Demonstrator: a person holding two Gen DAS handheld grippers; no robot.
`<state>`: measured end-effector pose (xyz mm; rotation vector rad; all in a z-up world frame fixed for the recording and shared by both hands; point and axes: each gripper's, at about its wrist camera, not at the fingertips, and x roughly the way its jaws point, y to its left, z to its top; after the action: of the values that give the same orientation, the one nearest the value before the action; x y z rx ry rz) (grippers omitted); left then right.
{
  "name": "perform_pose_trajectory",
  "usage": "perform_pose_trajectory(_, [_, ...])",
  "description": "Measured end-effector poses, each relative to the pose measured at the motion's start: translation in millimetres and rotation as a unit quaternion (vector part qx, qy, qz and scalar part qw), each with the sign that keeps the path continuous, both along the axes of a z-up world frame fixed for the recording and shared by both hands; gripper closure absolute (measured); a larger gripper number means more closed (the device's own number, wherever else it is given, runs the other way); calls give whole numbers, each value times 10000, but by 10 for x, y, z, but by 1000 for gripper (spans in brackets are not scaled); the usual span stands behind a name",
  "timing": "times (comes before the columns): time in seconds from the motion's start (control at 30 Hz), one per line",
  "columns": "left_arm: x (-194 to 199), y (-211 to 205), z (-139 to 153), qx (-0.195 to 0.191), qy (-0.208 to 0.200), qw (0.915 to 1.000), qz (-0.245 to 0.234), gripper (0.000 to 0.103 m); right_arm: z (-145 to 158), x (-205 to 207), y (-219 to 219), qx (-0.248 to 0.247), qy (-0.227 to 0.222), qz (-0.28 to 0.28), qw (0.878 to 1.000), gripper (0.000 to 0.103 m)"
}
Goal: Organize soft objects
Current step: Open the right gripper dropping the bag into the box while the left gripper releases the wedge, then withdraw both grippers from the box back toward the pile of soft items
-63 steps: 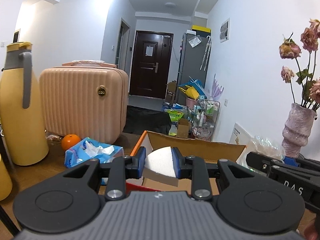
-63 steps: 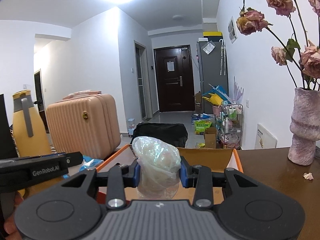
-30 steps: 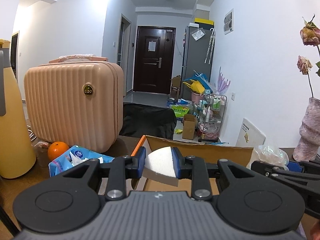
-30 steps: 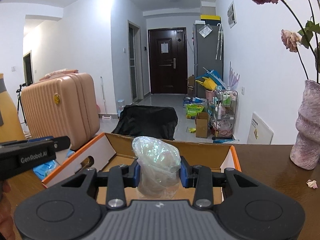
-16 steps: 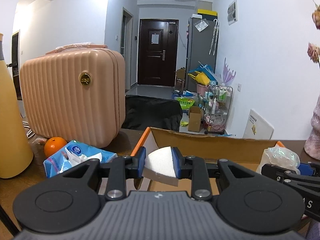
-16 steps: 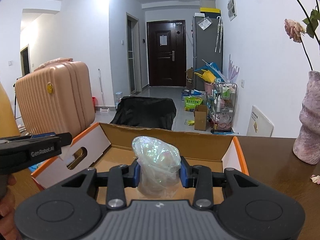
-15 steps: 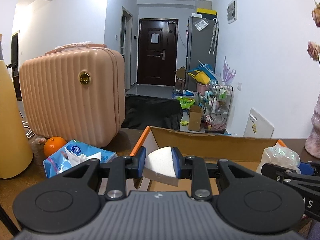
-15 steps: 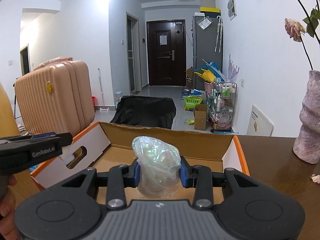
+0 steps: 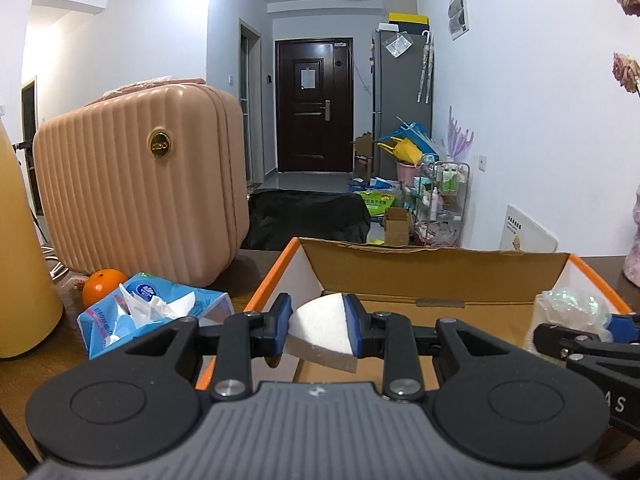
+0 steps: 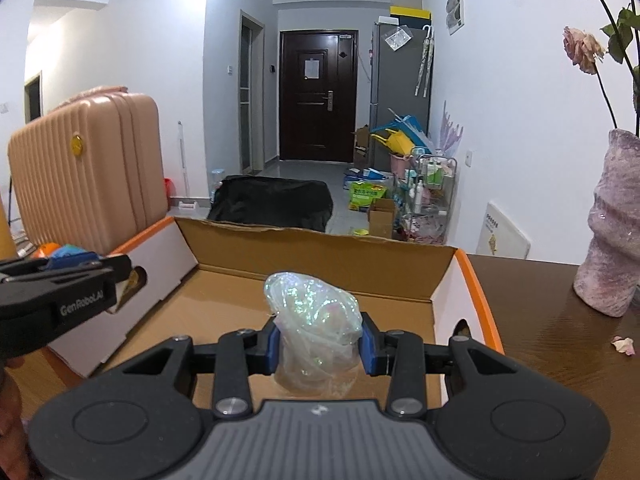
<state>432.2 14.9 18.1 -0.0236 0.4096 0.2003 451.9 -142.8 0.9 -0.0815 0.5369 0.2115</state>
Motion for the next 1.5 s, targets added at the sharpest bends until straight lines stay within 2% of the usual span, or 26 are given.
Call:
perform_pose_trajectory(0.13, [21, 25, -61, 23, 12, 10000, 54, 73, -34, -14, -3, -75, 14, -53, 10000, 66])
perform_pose_trajectory(0.27, [37, 104, -75, -193, 45, 9998, 80, 73, -39, -8, 0, -98, 40, -77, 9999, 65])
perform_pose_trajectory(0.4, [31, 102, -77, -174, 16, 9998, 57, 67, -41, 4, -12, -79, 50, -119, 9999, 58])
perform_pose_trajectory(0.47, [28, 109, -74, -177, -6, 9998, 68, 55, -33, 3, -16, -78, 35, -149, 9999, 49])
perform_pose_trajectory(0.53, [19, 121, -82, -209, -22, 9997, 82, 42, -22, -16, -39, -77, -7, -201, 9998, 29])
perform_pose_trajectory(0.6, [6, 122, -85, -221, -43, 9997, 124, 32, -16, -30, -58, -53, -58, -237, 9997, 18])
perform_pose_trajectory(0.67, [-14, 122, -73, -226, -99, 9996, 137, 17, -12, -49, -74, -30, -76, -259, 9996, 14])
perform_pose_trajectory(0.7, [-25, 119, -67, -221, -135, 9996, 137, 14, -11, -48, -81, -26, -67, -263, 9996, 11])
perform_pose_trajectory(0.77, [-53, 108, -57, -195, -207, 9995, 147, 1, -16, -48, -89, -23, -42, -272, 9996, 9])
perform_pose_trajectory(0.93, [-98, 104, -35, -179, -345, 9991, 165, 0, -15, -56, -104, -24, -41, -289, 9996, 8])
perform_pose_trajectory(1.13, [-102, 114, -32, -226, -338, 9990, 184, 0, -4, -67, -125, 2, -39, -297, 9996, 3])
perform_pose_trajectory(1.5, [-163, 162, -71, -255, -206, 9994, 145, 0, -7, -138, -244, 19, 31, -426, 9991, 3])
